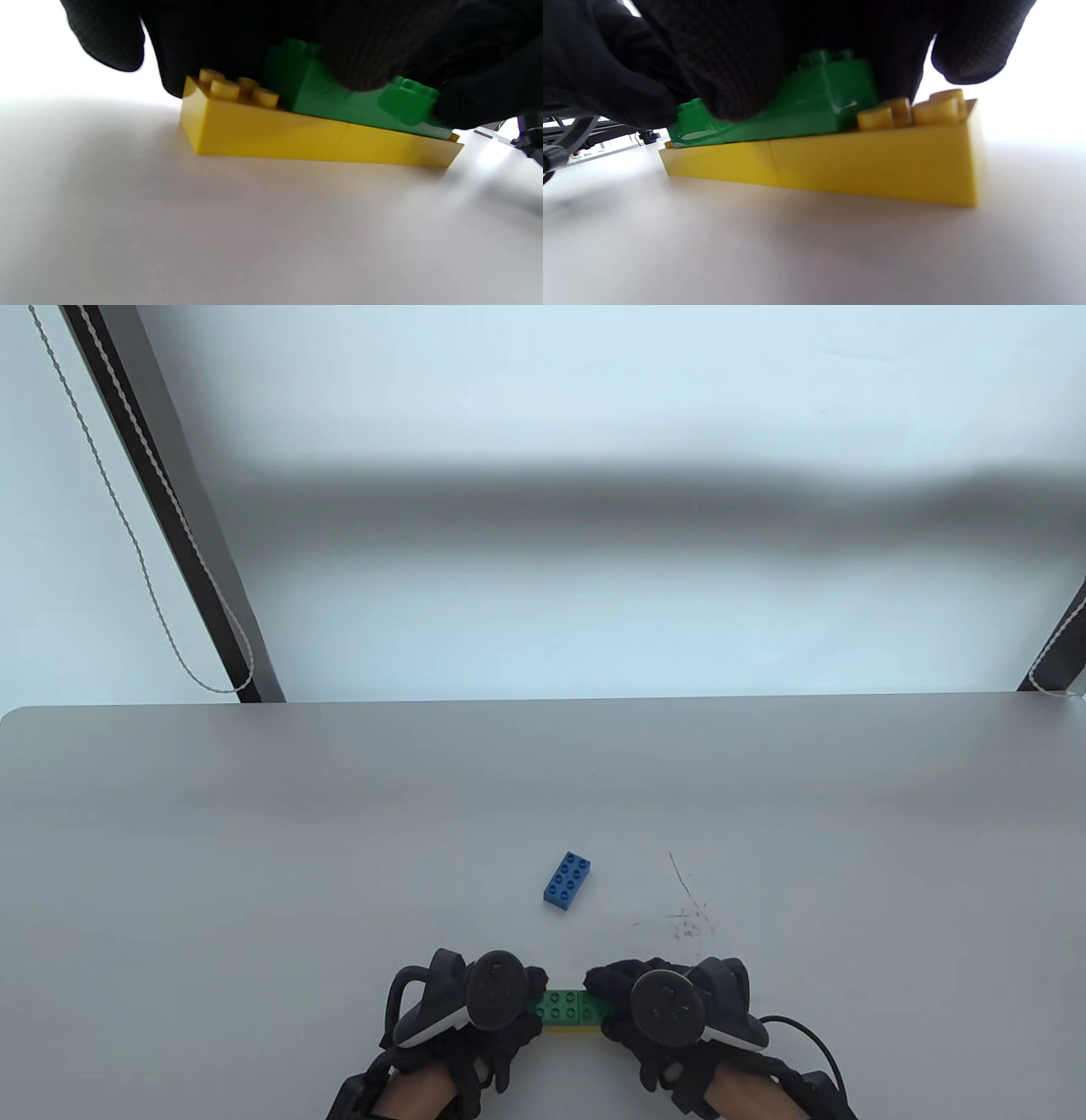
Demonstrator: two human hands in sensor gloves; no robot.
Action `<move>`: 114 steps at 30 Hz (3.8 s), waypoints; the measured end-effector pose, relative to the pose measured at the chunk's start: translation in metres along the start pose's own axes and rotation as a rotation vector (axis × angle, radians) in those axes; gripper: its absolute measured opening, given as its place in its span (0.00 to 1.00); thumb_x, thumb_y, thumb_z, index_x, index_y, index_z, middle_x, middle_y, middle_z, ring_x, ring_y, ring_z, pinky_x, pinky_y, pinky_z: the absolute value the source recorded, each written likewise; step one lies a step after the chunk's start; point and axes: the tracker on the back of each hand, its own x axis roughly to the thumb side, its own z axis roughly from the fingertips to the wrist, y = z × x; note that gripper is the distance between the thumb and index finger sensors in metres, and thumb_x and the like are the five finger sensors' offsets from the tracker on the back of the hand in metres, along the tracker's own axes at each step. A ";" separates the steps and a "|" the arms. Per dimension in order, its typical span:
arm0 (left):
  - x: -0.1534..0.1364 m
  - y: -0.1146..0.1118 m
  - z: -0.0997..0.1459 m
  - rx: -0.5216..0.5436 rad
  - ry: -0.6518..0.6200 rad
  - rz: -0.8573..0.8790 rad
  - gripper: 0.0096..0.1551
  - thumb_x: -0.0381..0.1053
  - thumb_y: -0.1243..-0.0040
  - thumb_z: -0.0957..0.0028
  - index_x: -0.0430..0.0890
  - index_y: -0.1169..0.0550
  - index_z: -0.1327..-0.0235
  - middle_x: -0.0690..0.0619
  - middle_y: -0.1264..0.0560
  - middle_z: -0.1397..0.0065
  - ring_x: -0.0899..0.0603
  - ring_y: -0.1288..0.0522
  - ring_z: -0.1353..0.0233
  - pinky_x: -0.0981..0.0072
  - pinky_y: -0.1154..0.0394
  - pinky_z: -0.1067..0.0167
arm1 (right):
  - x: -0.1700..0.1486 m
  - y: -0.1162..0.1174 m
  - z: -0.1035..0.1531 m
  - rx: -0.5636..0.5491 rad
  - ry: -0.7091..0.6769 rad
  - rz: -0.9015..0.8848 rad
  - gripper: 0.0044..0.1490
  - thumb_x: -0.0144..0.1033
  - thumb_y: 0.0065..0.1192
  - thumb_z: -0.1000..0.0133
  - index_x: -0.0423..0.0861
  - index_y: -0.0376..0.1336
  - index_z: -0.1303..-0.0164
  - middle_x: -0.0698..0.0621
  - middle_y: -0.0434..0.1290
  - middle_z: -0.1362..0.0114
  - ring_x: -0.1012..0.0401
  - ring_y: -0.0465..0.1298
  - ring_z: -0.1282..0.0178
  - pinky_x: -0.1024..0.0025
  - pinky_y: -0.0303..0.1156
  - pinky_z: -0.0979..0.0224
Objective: Stack lego bricks
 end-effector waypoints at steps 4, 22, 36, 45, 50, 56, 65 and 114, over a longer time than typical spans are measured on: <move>0.000 0.000 -0.001 -0.008 0.003 0.009 0.34 0.60 0.35 0.58 0.55 0.27 0.36 0.51 0.24 0.30 0.40 0.25 0.31 0.38 0.29 0.34 | -0.001 0.000 -0.002 0.010 0.008 -0.022 0.38 0.41 0.78 0.62 0.47 0.68 0.40 0.48 0.78 0.37 0.47 0.82 0.41 0.43 0.75 0.37; -0.003 -0.001 -0.004 -0.043 0.031 0.046 0.34 0.60 0.36 0.58 0.55 0.28 0.35 0.50 0.24 0.29 0.40 0.26 0.30 0.38 0.29 0.34 | -0.030 0.010 -0.009 0.146 0.087 -0.327 0.42 0.42 0.77 0.61 0.44 0.64 0.36 0.44 0.74 0.33 0.46 0.76 0.36 0.46 0.70 0.32; -0.007 -0.002 -0.006 -0.096 0.082 0.127 0.35 0.60 0.36 0.57 0.55 0.29 0.34 0.50 0.26 0.27 0.39 0.28 0.28 0.38 0.30 0.34 | -0.031 0.009 -0.013 0.203 0.072 -0.302 0.43 0.41 0.78 0.61 0.42 0.64 0.36 0.43 0.72 0.32 0.46 0.75 0.35 0.47 0.69 0.31; -0.009 0.006 -0.021 -0.168 0.135 0.147 0.37 0.64 0.39 0.57 0.52 0.27 0.34 0.47 0.25 0.27 0.37 0.28 0.29 0.36 0.31 0.34 | -0.031 0.009 -0.013 0.206 0.063 -0.307 0.43 0.42 0.78 0.61 0.43 0.64 0.36 0.43 0.73 0.32 0.46 0.74 0.35 0.48 0.69 0.32; -0.003 0.020 -0.043 -0.174 0.186 0.076 0.37 0.64 0.39 0.56 0.51 0.27 0.34 0.46 0.25 0.28 0.36 0.27 0.30 0.35 0.31 0.35 | -0.036 0.010 -0.014 0.231 0.071 -0.342 0.43 0.42 0.78 0.61 0.44 0.64 0.36 0.44 0.72 0.31 0.47 0.74 0.34 0.50 0.67 0.31; 0.007 0.032 -0.078 -0.220 0.249 -0.103 0.39 0.64 0.39 0.57 0.50 0.28 0.32 0.46 0.26 0.26 0.36 0.27 0.29 0.35 0.31 0.35 | -0.037 0.009 -0.015 0.229 0.062 -0.347 0.43 0.43 0.79 0.62 0.44 0.65 0.36 0.44 0.72 0.32 0.47 0.74 0.34 0.50 0.68 0.31; 0.009 0.046 -0.128 -0.199 0.367 -0.176 0.44 0.66 0.39 0.58 0.48 0.31 0.30 0.45 0.29 0.25 0.36 0.29 0.29 0.37 0.31 0.34 | -0.038 0.009 -0.016 0.234 0.049 -0.345 0.44 0.43 0.79 0.62 0.44 0.64 0.36 0.44 0.72 0.32 0.47 0.74 0.35 0.50 0.68 0.31; 0.033 0.039 -0.167 -0.137 0.395 -0.358 0.37 0.61 0.33 0.59 0.47 0.25 0.37 0.48 0.21 0.35 0.41 0.20 0.37 0.40 0.25 0.39 | -0.038 0.010 -0.018 0.253 0.026 -0.336 0.44 0.42 0.78 0.61 0.43 0.64 0.35 0.43 0.71 0.31 0.46 0.73 0.34 0.48 0.67 0.31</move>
